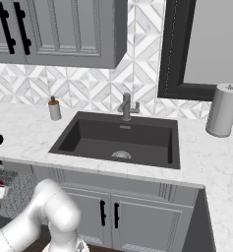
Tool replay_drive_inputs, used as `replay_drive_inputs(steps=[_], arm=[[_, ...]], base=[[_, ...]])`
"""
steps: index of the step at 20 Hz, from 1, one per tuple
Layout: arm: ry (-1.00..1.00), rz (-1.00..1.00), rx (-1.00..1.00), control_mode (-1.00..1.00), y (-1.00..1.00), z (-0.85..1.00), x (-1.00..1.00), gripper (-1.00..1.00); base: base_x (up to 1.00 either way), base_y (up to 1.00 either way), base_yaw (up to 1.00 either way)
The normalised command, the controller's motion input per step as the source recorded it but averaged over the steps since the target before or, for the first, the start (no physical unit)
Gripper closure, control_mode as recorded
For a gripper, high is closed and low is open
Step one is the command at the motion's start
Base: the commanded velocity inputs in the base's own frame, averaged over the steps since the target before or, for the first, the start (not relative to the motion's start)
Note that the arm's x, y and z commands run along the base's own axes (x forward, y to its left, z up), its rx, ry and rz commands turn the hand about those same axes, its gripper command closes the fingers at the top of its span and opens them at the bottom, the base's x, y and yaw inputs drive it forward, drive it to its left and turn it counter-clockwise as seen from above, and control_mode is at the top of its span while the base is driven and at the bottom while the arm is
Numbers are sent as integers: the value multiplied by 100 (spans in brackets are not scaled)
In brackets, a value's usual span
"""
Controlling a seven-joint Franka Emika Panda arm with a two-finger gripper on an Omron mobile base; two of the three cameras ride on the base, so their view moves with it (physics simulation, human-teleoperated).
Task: Pick up the cup and bowl from the counter, place them in the dishwasher, and close the dishwasher door.
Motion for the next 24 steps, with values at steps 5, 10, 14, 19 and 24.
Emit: replay_drive_inputs(steps=[5,10,14,19,24], arm=[[0,0,0,-100,13,-73,27,100],[0,0,0,-100,9,-63,16,100],[0,0,0,-100,3,-29,-13,100],[-4,0,0,-100,2,-5,-81,-100],[-4,0,0,-100,0,3,-74,-100]], base=[[0,0,0],[0,0,0],[0,0,0],[0,0,0],[0,0,0]])
